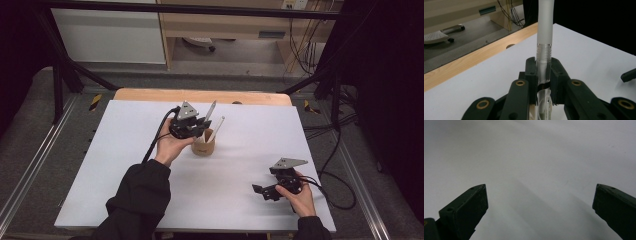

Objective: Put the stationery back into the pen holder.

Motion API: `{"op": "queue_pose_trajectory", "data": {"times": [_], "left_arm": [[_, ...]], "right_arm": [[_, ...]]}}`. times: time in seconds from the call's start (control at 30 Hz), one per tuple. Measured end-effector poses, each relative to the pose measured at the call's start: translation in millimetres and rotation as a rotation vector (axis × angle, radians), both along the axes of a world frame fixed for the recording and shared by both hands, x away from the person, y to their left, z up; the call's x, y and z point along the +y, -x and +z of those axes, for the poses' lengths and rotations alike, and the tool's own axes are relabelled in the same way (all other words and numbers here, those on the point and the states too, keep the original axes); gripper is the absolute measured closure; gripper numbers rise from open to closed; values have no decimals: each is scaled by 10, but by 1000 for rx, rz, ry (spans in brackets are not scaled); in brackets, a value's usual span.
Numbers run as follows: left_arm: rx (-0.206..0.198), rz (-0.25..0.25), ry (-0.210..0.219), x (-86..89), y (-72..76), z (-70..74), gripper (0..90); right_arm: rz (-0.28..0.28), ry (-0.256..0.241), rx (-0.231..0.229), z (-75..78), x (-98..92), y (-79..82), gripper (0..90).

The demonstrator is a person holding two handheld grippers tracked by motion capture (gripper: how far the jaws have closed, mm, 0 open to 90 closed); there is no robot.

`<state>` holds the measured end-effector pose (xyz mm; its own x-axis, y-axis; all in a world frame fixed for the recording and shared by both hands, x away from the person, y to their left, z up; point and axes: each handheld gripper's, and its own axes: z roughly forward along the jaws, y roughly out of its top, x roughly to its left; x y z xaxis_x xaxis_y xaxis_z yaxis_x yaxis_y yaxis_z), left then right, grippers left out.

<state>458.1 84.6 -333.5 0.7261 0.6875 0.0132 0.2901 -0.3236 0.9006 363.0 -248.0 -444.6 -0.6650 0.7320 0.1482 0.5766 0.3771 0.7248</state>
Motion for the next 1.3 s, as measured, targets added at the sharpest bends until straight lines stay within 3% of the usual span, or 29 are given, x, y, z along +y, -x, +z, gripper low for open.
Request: {"op": "queue_pose_trajectory", "data": {"times": [0.43,0.77,1.3], "left_arm": [[8,38,12,-155,-216,-140,782],[12,37,12,-216,-311,-276,782],[51,34,1,-184,-326,-516,782]], "right_arm": [[11,4,-6,-11,2,-7,8],[9,5,1,-13,7,-4,8],[22,14,2,-29,16,-6,8]]}}
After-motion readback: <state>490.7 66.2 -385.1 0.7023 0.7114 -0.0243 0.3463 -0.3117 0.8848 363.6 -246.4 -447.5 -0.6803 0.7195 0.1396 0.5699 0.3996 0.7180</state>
